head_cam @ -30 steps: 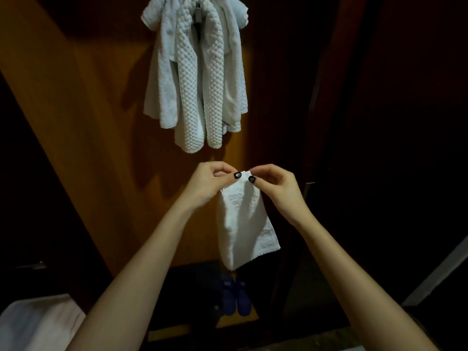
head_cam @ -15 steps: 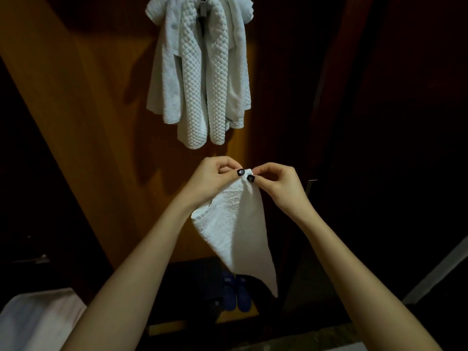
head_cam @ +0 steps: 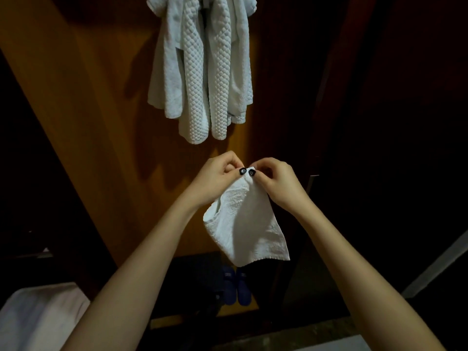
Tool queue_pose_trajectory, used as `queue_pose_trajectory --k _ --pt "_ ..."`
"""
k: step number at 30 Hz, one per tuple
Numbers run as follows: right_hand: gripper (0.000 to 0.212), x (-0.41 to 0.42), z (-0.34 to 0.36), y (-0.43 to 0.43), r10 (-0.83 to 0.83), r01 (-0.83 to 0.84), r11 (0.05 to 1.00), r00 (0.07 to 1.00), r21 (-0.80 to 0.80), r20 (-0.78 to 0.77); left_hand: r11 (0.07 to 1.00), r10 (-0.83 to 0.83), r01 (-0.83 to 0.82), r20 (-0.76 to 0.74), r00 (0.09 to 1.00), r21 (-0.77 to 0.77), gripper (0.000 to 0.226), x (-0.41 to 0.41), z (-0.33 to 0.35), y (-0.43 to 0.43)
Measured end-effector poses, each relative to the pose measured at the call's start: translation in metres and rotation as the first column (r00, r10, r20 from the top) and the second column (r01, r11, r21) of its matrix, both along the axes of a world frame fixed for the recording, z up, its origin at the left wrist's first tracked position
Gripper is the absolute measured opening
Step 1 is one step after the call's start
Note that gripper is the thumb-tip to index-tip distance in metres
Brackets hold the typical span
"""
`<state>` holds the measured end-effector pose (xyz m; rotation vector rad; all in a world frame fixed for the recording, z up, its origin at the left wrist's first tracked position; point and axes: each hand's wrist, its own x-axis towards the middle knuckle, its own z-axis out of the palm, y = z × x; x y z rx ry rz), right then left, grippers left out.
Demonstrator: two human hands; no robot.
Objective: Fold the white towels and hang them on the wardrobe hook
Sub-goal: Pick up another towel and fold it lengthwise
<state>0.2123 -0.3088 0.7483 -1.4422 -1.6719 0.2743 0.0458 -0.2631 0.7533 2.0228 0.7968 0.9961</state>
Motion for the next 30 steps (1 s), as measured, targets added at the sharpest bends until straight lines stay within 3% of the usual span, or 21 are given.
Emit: queue_pose_trajectory --k 2,5,8,13,18,22,26,30 --pt "0.012 0.000 -0.001 0.002 -0.004 0.005 1.000 0.996 -0.008 0.088 0.997 -0.031 0.030 -0.010 0.999 -0.075 0.011 -0.002 -0.003 0.002" --pt "0.012 0.003 -0.004 0.005 -0.082 0.081 0.997 0.992 0.018 0.091 0.982 -0.059 0.029 -0.156 0.986 -0.189 0.036 -0.008 -0.010 0.007" --pt "0.012 0.003 -0.003 0.007 -0.042 0.039 0.999 0.991 0.027 0.127 0.993 0.009 -0.029 -0.173 0.985 -0.114 0.043 -0.007 -0.016 0.007" --pt "0.010 0.002 0.002 0.009 0.015 -0.025 0.998 0.986 0.057 0.169 0.985 0.113 -0.071 -0.274 0.955 0.159 0.030 0.007 -0.007 0.013" --pt "0.017 0.013 0.001 0.002 0.007 -0.015 0.999 0.989 0.050 0.149 0.973 -0.095 0.143 -0.256 0.962 0.179 0.050 -0.010 -0.005 0.013" --pt "0.007 0.021 -0.003 0.001 -0.019 0.019 1.000 1.000 0.013 -0.010 0.985 -0.131 0.155 -0.263 0.956 0.073 0.031 -0.020 0.003 0.009" --pt "0.005 0.023 -0.007 0.003 0.008 -0.007 1.000 0.995 0.016 -0.096 0.985 -0.158 0.120 -0.347 0.924 -0.127 0.040 -0.026 0.010 0.011" --pt "0.008 0.025 -0.008 0.004 0.018 -0.013 1.000 0.985 0.028 -0.171 0.907 -0.379 0.280 -0.320 0.868 -0.315 0.039 -0.032 0.016 0.001"
